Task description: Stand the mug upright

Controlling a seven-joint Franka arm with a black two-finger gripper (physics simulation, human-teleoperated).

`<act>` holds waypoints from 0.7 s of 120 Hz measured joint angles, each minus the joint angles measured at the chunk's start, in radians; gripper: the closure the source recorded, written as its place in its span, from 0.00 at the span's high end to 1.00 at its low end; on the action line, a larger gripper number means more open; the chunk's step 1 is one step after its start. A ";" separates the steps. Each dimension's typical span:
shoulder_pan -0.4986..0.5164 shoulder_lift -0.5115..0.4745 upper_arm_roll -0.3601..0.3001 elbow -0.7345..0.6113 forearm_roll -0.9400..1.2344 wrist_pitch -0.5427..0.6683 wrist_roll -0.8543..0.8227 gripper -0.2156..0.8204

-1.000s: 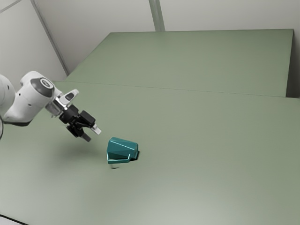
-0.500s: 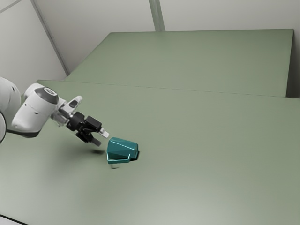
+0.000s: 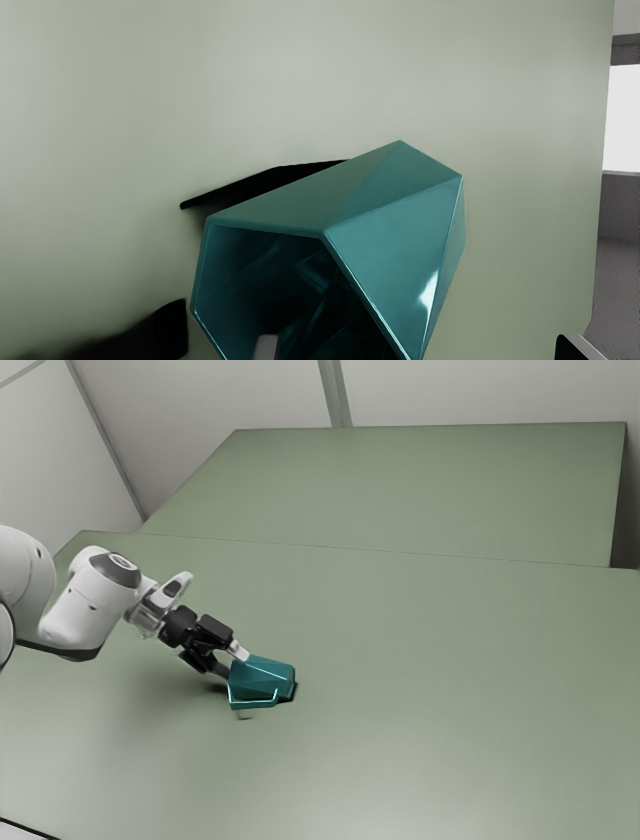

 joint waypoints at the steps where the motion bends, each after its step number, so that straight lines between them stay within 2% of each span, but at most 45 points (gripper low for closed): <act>1: 0.000 0.000 -0.001 0.000 -0.001 0.000 0.000 0.79; 46: -0.007 0.000 -0.016 -0.030 -0.045 0.006 -0.009 0.77; 84: -0.007 0.000 -0.016 -0.049 -0.078 0.007 -0.014 0.54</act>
